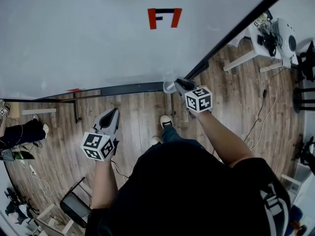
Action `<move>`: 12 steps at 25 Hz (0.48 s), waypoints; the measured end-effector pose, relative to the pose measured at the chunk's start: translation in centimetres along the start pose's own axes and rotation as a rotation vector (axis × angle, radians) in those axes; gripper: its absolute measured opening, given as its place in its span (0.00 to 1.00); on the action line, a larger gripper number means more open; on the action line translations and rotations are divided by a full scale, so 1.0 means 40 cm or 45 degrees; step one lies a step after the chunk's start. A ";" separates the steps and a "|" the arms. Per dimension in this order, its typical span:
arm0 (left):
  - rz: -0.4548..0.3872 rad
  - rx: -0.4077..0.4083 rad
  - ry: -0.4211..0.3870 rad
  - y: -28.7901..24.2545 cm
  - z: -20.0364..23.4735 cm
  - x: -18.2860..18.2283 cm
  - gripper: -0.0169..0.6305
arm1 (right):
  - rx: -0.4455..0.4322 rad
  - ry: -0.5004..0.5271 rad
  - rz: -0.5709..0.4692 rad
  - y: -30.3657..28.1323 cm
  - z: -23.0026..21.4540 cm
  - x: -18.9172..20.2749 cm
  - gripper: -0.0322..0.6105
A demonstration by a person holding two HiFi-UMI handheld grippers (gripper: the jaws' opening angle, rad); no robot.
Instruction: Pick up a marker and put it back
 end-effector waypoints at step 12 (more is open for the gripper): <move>-0.005 -0.006 0.000 0.024 0.003 0.008 0.05 | 0.043 0.023 0.009 0.009 -0.003 -0.006 0.25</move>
Point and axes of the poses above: the fingertips, and each gripper's own axes: y backward along the fingers, z to its left, x out of its underside, the point moved 7 cm from there along y, backward along the fingers, and after that the axes turned 6 degrees about -x, right-handed, at the moved point
